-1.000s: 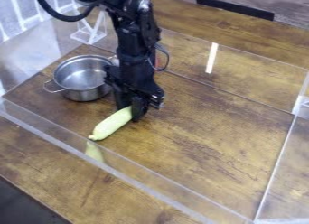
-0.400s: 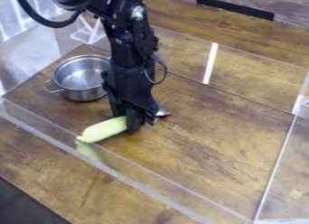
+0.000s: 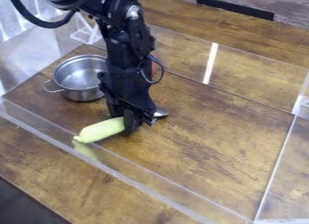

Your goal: Move the green spoon to the left

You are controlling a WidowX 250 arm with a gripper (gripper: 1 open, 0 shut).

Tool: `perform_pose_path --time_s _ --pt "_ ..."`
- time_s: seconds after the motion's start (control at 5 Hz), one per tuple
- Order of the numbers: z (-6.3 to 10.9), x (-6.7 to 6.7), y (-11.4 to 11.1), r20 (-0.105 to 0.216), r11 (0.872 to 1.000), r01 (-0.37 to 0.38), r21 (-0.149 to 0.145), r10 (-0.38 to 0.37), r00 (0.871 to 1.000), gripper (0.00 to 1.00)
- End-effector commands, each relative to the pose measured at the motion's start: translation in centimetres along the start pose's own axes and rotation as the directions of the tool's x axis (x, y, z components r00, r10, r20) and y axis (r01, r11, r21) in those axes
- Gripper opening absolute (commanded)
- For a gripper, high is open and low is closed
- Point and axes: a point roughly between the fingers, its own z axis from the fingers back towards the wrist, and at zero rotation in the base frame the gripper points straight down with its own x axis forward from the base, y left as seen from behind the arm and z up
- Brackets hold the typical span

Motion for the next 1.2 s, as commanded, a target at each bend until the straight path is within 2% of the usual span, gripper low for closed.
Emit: perform_pose_path --time_s 0.0,0.2,0.4,0.6,0.8,1.0 --pt "0.8 -1.6 0.5 -0.055 0.999 -0.042 -0.004 0.042 0.998 0.0" --pt "2.2 -1.2 0.8 -0.053 0.999 -0.037 0.005 0.037 0.998 0.0" --pt "5.0 -1.4 1.5 -0.046 0.999 -0.045 0.014 0.046 0.998 0.0" --pt "8.7 -1.1 2.9 -0.01 0.998 -0.06 0.023 0.06 0.998 0.0" --pt "11.4 0.6 5.2 0.035 0.996 -0.091 0.027 0.09 0.995 0.0" --pt "11.4 1.8 8.2 0.057 0.994 -0.101 0.035 0.098 0.994 0.0"
